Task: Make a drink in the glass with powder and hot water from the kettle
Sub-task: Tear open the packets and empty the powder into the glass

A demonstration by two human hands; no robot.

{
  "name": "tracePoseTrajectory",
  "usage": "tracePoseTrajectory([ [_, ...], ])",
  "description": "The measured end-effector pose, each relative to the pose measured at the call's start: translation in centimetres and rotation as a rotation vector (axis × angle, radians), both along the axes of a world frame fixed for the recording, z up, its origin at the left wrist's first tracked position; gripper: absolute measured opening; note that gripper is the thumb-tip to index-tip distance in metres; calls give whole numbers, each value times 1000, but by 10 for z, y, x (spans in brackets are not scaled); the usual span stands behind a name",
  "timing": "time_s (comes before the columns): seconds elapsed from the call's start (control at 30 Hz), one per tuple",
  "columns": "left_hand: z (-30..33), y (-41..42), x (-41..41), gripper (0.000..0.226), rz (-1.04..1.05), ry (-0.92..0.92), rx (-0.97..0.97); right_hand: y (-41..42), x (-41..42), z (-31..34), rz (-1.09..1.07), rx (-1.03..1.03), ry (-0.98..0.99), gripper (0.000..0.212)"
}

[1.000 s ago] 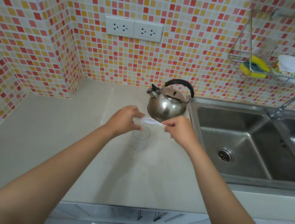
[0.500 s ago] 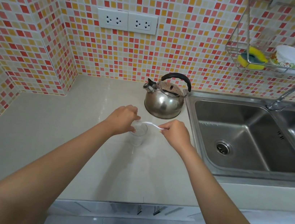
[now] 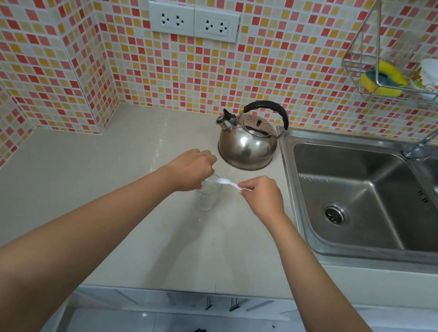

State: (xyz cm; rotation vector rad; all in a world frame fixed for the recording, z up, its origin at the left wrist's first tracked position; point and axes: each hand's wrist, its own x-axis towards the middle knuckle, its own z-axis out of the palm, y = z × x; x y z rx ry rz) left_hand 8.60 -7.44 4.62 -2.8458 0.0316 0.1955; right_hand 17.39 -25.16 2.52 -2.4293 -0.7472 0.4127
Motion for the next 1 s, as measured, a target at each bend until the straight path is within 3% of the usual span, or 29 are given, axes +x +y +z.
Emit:
tracePoseTrajectory([
  [0.2,8,-9,3,20,-105,66,158,-1,-4,2,17,-32,-48,25],
  [0.53,18,-26,10,20,-252,169,341,0,-11,9,88,-140,-183,34],
  [1.0,10,-45,16,20,-264,246,594,3,-18,9,96,-152,-226,34],
])
